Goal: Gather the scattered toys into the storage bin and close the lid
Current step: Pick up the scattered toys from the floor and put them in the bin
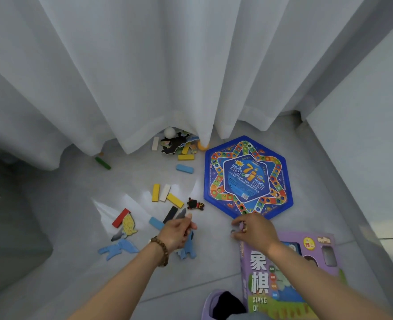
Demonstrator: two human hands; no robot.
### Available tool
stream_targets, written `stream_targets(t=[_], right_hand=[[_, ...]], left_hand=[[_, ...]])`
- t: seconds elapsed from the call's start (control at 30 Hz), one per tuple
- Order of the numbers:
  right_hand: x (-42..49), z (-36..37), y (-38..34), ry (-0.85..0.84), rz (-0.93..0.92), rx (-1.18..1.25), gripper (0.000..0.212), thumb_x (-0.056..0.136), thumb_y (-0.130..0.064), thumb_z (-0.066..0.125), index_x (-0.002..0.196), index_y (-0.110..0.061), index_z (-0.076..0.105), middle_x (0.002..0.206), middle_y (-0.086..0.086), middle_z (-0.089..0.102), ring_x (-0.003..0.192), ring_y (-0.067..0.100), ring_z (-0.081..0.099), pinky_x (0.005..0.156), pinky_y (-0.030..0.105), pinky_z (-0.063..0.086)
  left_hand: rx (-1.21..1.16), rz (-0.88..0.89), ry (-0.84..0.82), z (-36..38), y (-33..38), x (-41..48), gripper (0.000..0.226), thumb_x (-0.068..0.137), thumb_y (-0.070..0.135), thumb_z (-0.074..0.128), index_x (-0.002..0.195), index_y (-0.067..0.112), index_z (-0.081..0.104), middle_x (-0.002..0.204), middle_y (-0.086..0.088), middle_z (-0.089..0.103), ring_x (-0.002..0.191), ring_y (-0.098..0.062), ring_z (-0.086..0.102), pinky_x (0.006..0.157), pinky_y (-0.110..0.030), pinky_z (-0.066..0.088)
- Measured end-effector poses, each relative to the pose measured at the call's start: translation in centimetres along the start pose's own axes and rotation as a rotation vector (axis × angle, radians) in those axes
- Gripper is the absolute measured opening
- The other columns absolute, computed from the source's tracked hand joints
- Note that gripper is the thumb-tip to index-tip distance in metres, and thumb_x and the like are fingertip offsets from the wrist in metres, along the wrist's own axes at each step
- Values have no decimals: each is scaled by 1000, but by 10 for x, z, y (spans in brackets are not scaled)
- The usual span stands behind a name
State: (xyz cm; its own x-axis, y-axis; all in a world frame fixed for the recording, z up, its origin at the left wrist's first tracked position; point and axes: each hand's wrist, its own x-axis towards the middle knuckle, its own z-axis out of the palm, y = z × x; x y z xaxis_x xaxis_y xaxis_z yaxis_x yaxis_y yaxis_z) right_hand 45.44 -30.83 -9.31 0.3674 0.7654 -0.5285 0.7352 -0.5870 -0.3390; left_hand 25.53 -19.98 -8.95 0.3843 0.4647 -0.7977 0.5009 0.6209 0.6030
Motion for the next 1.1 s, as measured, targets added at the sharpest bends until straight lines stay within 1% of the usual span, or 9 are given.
stream_targets(t=[0.17,0.3,0.43,0.53,0.6,0.7,0.83,1.0,1.1], right_hand=[[5,4,-10,2,-32,-224,17,84,-34,61,95,-24,69,98,-6,68,92,13,61,68,22,39],[2,-8,-40,-15,-24,458,19,73,-36,77,86,-22,73,75,-9,61,68,1,54,61,16,43],[5,-14,-83,-231,-278,537,25,70,-30,81,94,-24,72,78,-16,62,74,-6,56,69,10,42],[24,-8,-83,-55,-191,683,29,73,-28,79,100,-20,71,82,-9,60,74,-2,55,68,6,40],[39,3,-79,52,-105,530,37,76,-33,76,110,-21,67,85,-6,56,77,3,54,66,11,39],[57,24,-84,74,-94,188,38,82,-36,69,117,-22,61,107,-1,64,99,17,59,79,26,46],[60,36,-105,91,-117,-19,30,84,-32,66,109,-16,60,105,0,60,93,17,58,74,27,47],[41,-8,-165,68,-169,466,29,83,-31,69,103,-18,53,88,-8,49,79,11,53,62,15,42],[19,-51,-241,-32,-334,707,25,83,-24,70,99,-24,51,85,5,56,68,13,55,55,15,45]], left_hand=[[-77,-64,49,2,0,3,44,97,42,36,82,10,63,66,-2,45,57,-11,40,53,-19,41],[-252,-149,-3,9,4,6,53,98,45,30,92,7,66,77,-7,54,64,-15,48,62,-25,46],[-401,-122,-106,11,8,5,54,98,50,27,94,9,63,63,-2,51,56,-10,43,48,-19,38],[-229,-72,19,-4,10,6,49,98,46,32,68,13,52,54,0,42,43,-9,31,40,-18,26],[-122,-55,137,-22,10,7,51,99,43,31,61,14,46,50,1,41,39,-10,28,40,-17,24],[-136,-30,197,-49,16,2,50,100,39,31,61,11,45,47,-1,40,35,-9,26,37,-15,21],[-46,30,234,-82,38,-18,50,99,39,33,58,11,42,51,-3,35,33,-9,25,37,-15,20],[98,244,275,-144,89,-70,48,99,37,36,58,14,43,45,3,38,30,-5,28,34,-13,21],[204,459,427,-204,123,-124,47,99,36,37,57,15,47,38,7,39,29,-3,31,32,-12,25]])
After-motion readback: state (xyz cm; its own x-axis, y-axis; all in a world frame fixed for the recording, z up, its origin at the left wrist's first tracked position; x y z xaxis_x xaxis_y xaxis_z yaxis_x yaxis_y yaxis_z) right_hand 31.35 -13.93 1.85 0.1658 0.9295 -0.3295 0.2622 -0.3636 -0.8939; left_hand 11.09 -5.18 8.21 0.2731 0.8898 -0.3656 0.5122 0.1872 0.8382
